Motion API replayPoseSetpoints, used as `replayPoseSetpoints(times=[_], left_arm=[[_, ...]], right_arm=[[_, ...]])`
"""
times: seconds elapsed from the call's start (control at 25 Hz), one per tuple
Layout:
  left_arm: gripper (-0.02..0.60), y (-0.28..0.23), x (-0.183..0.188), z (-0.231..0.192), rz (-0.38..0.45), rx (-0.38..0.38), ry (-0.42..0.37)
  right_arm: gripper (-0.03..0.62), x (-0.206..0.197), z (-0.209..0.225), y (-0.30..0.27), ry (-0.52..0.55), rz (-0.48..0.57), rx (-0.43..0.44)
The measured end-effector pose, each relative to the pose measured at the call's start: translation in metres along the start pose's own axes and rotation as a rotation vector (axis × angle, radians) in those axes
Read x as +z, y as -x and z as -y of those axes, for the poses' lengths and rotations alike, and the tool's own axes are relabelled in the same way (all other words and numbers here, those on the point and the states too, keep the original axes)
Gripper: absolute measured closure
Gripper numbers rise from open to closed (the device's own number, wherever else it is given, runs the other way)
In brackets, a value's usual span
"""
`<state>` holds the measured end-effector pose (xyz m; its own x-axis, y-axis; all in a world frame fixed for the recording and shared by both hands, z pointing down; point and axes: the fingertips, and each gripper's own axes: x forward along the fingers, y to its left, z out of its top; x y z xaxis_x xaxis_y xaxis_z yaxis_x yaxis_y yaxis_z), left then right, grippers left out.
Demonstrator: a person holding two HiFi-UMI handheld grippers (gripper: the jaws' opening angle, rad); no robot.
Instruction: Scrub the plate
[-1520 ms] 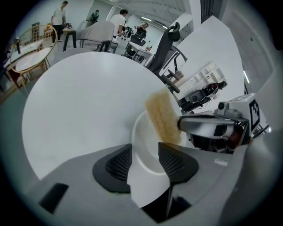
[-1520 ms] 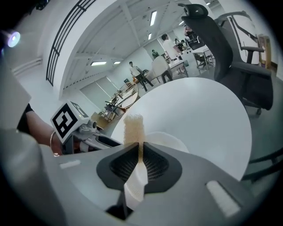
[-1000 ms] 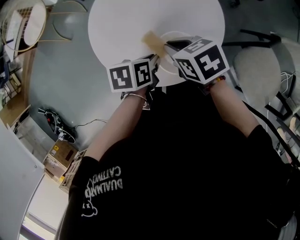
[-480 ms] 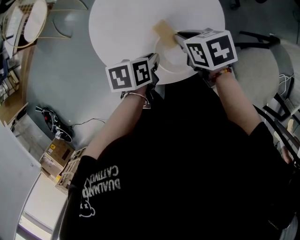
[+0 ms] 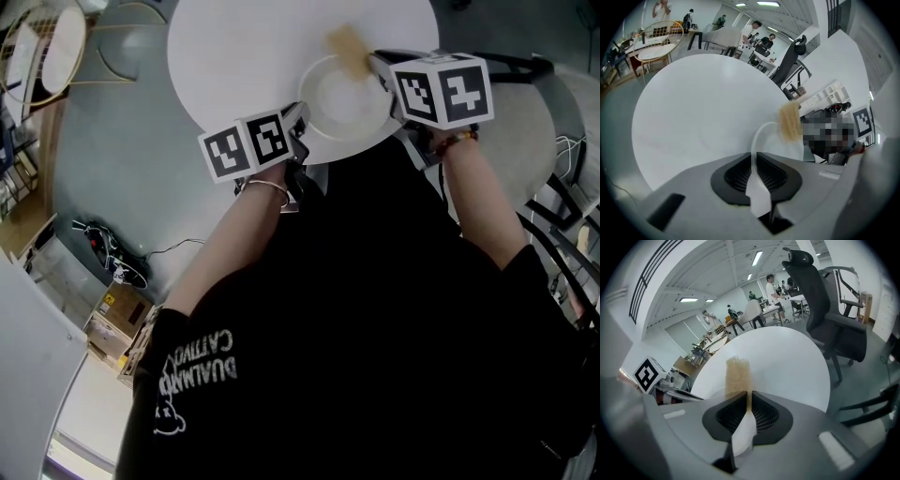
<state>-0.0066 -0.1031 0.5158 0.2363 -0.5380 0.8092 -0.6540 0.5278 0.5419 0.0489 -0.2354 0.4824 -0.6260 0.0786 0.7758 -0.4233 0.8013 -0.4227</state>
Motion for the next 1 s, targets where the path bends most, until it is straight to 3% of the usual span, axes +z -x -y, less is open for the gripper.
replayPoseSetpoints(times=[0.36,0.64,0.8,0.92,1.0], left_arm=[[0.545,0.002,-0.003,0.003,0.007,-0.001,-0.013],[0.546,0.003,-0.005,0.005,0.026,-0.008,-0.012],[0.546,0.004,-0.008,0.004,0.052,-0.010,0.009],[0.546,0.005,-0.010,0.005,0.070,-0.014,0.019],[0.546,0.006,-0.013,0.006,0.068,-0.012,0.007]], right_arm=[[0.557,-0.001,0.023,0.021,-0.079,0.060,-0.037],[0.557,0.009,0.008,0.030,-0.051,0.124,-0.013],[0.557,0.012,-0.035,0.023,-0.035,0.171,0.151],[0.557,-0.007,-0.079,0.007,-0.025,0.081,0.314],[0.557,-0.025,-0.098,-0.003,0.014,0.015,0.345]])
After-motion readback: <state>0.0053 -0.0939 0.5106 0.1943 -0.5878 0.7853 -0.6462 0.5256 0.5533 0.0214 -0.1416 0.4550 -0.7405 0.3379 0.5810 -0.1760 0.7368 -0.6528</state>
